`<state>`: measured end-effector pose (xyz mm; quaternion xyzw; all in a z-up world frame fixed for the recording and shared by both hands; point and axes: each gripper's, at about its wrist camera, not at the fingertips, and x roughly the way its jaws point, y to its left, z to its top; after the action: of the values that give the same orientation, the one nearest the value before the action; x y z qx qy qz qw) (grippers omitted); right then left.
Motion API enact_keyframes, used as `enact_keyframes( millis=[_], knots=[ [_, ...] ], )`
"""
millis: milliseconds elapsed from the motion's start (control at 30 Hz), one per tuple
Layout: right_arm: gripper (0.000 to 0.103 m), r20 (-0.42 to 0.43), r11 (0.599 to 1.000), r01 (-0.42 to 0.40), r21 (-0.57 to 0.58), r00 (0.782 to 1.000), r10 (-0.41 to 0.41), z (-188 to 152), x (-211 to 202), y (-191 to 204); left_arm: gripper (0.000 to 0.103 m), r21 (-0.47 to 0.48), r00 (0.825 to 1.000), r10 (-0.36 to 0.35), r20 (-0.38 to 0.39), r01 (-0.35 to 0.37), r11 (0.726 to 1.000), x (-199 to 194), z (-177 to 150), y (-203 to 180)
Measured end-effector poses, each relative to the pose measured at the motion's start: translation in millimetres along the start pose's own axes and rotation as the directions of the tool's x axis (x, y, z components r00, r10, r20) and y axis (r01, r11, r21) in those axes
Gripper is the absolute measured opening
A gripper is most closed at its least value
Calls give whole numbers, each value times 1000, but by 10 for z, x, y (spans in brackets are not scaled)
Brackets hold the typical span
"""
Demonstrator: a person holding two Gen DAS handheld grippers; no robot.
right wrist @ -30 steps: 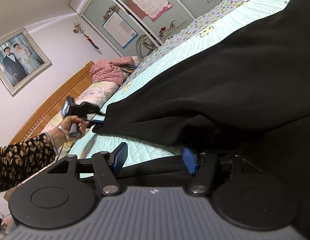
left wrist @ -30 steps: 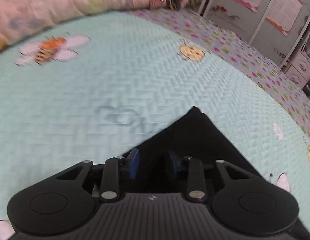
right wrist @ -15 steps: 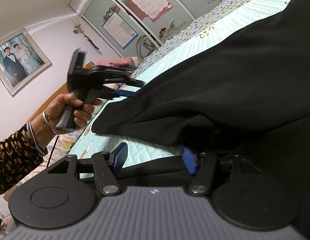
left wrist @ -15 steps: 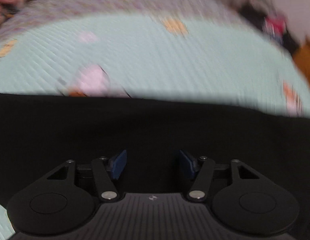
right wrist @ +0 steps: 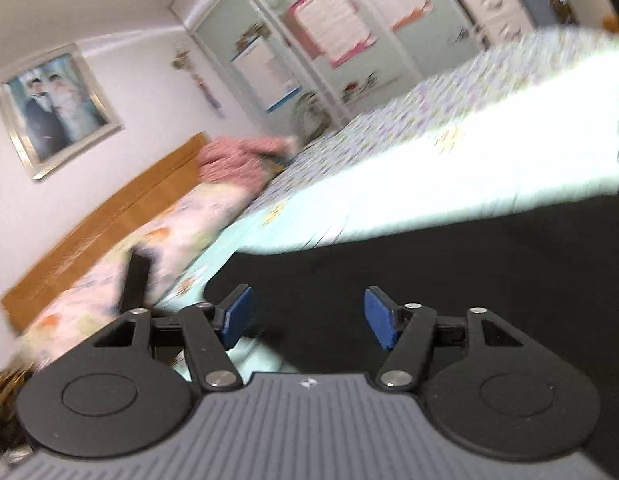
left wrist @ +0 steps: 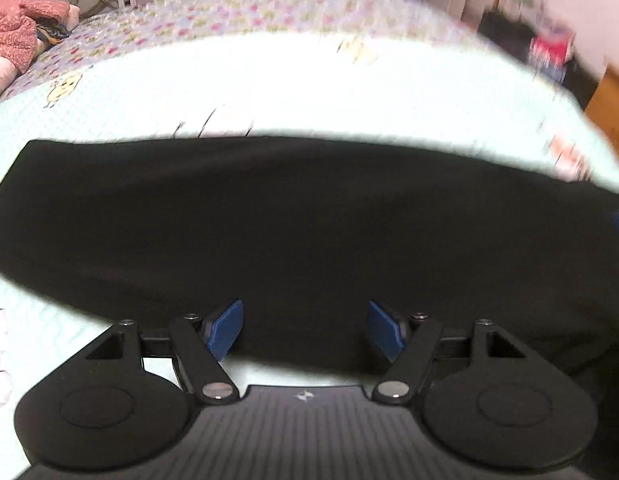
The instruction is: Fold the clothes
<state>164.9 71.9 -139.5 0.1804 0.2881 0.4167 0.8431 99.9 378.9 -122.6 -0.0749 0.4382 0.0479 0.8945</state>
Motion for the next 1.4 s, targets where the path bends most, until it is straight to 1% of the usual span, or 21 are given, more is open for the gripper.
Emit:
enact_keyframes(
  millis=[100,200,267,333,433,533,567,633,700,800,900,933,967,1000,1033,1067,1100,1133,1233,1300,1400],
  knots=[
    [73,-79,990,139,-3,987,-138,197,428,-209,72,-51,998,-48,37,50,997,91,111,-194],
    [73,-223,969,246,7,945,-238,45,794,-424,72,-34,997,-74,-33,73,997,363,70,-350],
    [72,-336,982,184,34,928,-162,-241,909,-451,72,24,993,-59,-105,61,998,538,-52,-397],
    [72,-380,994,81,-69,919,-101,-498,844,-227,73,147,995,-37,-96,51,988,407,-194,-490],
    [72,-412,981,13,-192,906,-93,-673,666,14,74,133,988,-101,-120,116,984,219,-310,-368],
    [72,-383,992,-10,-125,923,-39,-482,628,-59,73,-10,972,-208,-112,208,978,120,-268,-107],
    [72,-370,995,-17,-95,929,-20,-404,622,-96,73,-51,972,-218,-85,214,976,94,-220,-34],
    [72,-325,998,-13,-58,946,-7,-243,645,-160,73,-112,985,-174,-6,172,979,101,-65,141],
    [72,-245,997,32,-65,968,-47,-74,741,-204,73,-192,992,-115,56,124,974,184,139,339],
    [72,-190,997,64,-38,979,-70,37,1028,-255,73,-350,990,-69,126,110,930,387,439,663],
    [73,-192,997,75,-26,978,-79,-43,1355,-222,74,-406,984,-47,170,113,907,660,651,856],
    [73,-252,997,75,-21,965,-77,-97,1486,-195,74,-391,990,-44,132,93,916,806,695,872],
    [73,-337,997,72,-11,939,-71,-156,1626,-163,74,-339,998,-43,55,59,939,980,702,822],
    [75,-379,999,48,-8,924,-48,-197,1666,-118,77,-270,999,-33,-11,28,963,1128,705,756],
    [76,-399,1000,14,-8,917,-16,-227,1651,-66,85,-112,1000,4,5,-3,994,1100,691,582],
    [76,-433,999,-35,38,900,48,-241,1605,-56,87,-14,999,38,-24,-38,999,1114,683,455],
    [76,-468,990,-88,112,874,131,-244,1542,-68,89,14,997,67,-30,-67,998,1076,635,405],
    [75,-468,976,-126,176,862,196,-251,1433,-88,89,34,995,91,-36,-90,995,1035,588,365],
    [75,-329,973,-112,203,928,176,-192,811,-198,87,-70,999,16,-29,-18,997,828,489,372],
    [75,-243,974,-54,221,964,108,-154,382,-341,85,-58,998,-58,-9,57,997,685,345,144],
    [76,-192,981,36,193,981,2,-115,-65,-464,85,-13,983,-184,7,184,983,520,175,-277]
  ],
)
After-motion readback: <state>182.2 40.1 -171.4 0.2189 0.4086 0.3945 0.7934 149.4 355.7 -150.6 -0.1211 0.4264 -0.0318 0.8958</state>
